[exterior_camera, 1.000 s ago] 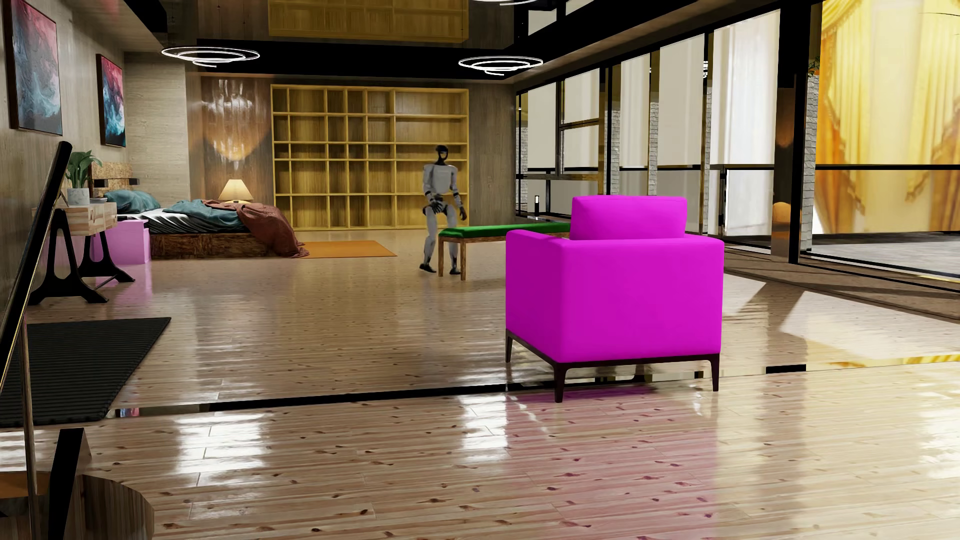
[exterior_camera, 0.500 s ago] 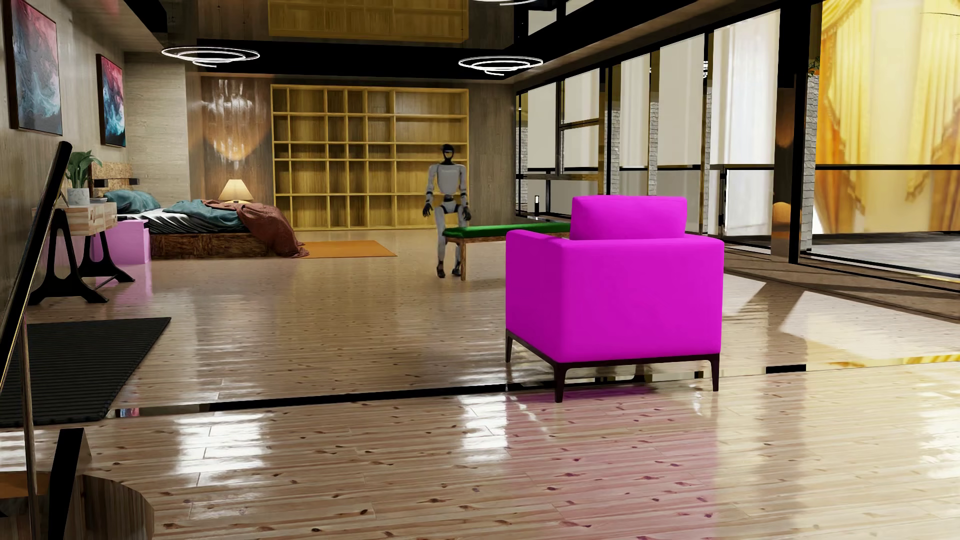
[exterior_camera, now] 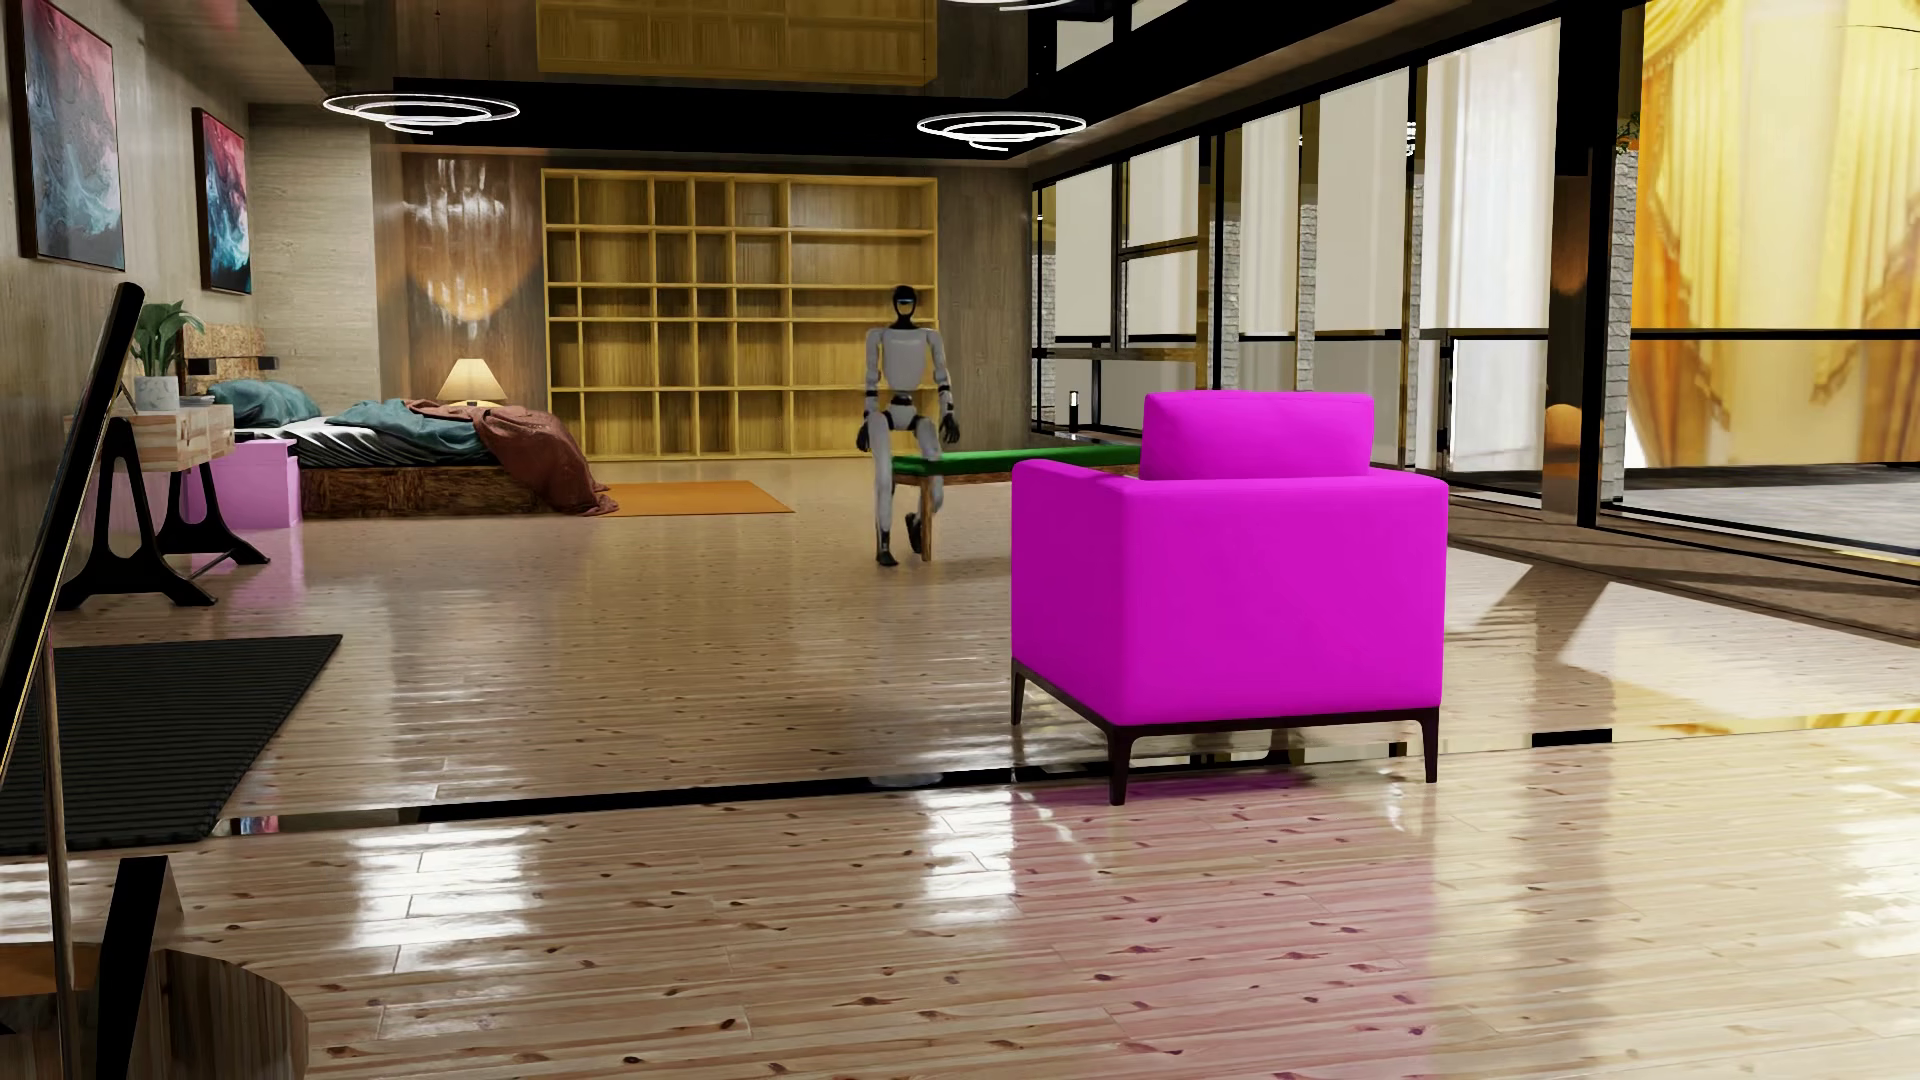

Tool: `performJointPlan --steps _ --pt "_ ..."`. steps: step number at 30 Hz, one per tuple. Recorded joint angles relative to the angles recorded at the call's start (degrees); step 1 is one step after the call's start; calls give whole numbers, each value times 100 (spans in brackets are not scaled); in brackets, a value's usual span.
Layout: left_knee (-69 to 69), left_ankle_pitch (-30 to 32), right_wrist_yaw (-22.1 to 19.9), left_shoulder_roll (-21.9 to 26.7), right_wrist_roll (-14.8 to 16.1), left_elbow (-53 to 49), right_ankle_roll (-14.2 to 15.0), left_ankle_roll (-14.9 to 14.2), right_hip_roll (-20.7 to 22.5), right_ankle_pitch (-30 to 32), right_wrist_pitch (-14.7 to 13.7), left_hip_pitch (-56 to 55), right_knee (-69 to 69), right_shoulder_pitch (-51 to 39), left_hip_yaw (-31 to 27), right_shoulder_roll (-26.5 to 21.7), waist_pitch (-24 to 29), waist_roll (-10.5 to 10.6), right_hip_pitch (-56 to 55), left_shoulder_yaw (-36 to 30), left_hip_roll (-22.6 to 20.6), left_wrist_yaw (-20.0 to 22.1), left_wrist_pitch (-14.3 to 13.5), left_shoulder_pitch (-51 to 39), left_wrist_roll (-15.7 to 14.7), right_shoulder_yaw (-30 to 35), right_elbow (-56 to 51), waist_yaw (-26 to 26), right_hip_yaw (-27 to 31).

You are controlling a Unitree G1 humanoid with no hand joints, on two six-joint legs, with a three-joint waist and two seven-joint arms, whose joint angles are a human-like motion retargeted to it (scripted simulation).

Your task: Walk towards the pink armchair

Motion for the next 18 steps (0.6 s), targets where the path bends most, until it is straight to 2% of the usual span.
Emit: performJointPlan --steps 1,3,5,6,8,9,10,11,12,13,14,16,18 --pt "536 -311 -65 103 -199 -177 -49 -141 124 -161 18 -580 -34 -188 -331 29 40 83 232 -13 -127 -13 -46 149 12 153 81 31 -64" --pt "696 -901 150 50 -663 -415 -129 -254 276 -524 136 -1475 5 -783 -537 53 94 168 633 333 -261 383 20 556 -311 538 265 51 -80" --pt "-203 -1637 193 -193 -783 -359 -190 -136 327 -877 -135 -2094 53 -1366 -516 72 103 170 988 630 -386 692 299 803 -581 649 55 124 18" --pt "-979 -1791 117 -274 -707 -285 -206 -167 304 -1003 -342 -2301 1 -1602 -496 79 93 141 1179 692 -468 691 418 862 -594 647 -235 173 82" --pt "-2937 -1599 -83 -376 -383 23 -211 21 218 -1154 -843 -2467 -245 -1866 -368 22 49 54 1589 677 -668 558 522 822 -495 726 -942 269 189" --pt "-3961 -1407 -146 -419 -186 156 -207 -69 167 -1197 -1046 -2468 -413 -1970 -416 -27 19 -1 1800 667 -837 463 529 815 -423 843 -1278 314 240" --pt "-4914 -1183 -198 -472 0 232 -201 -277 116 -1227 -1180 -2423 -558 -2075 -489 -86 -17 -59 1990 692 -987 393 516 838 -368 1007 -1545 345 301" --pt "-5383 -1166 -231 -522 151 259 -194 -652 95 -1288 -1234 -2461 -581 -2190 -580 -130 -47 -113 2142 760 -1067 381 489 899 -345 1208 -1706 369 369" --pt "-5483 -1191 -223 -597 239 281 -177 -767 52 -1320 -1210 -2475 -575 -2299 -544 -189 -82 -159 2279 828 -1097 405 459 961 -332 1427 -1762 385 418" --pt "-5290 -1013 -178 -686 262 331 -151 -334 -22 -1304 -1137 -2456 -555 -2369 -434 -262 -118 -208 2424 874 -1141 417 452 1004 -300 1646 -1740 404 454" --pt "-5036 -629 -130 -771 243 411 -121 -59 -119 -1176 -1035 -2414 -456 -2372 -298 -336 -150 -272 2599 896 -1191 386 471 1015 -237 1832 -1667 428 459" --pt "-4636 -399 -82 -916 241 601 -145 161 -397 -541 -753 -2198 -52 -2135 -87 -443 -221 -471 2787 925 -1390 263 530 932 -82 1976 -1396 490 344" --pt "-4517 -754 136 -1033 327 697 112 480 -752 630 -382 -1824 980 -1800 62 -465 -315 -714 2546 1026 -1711 213 533 798 -1 1983 -857 549 222"
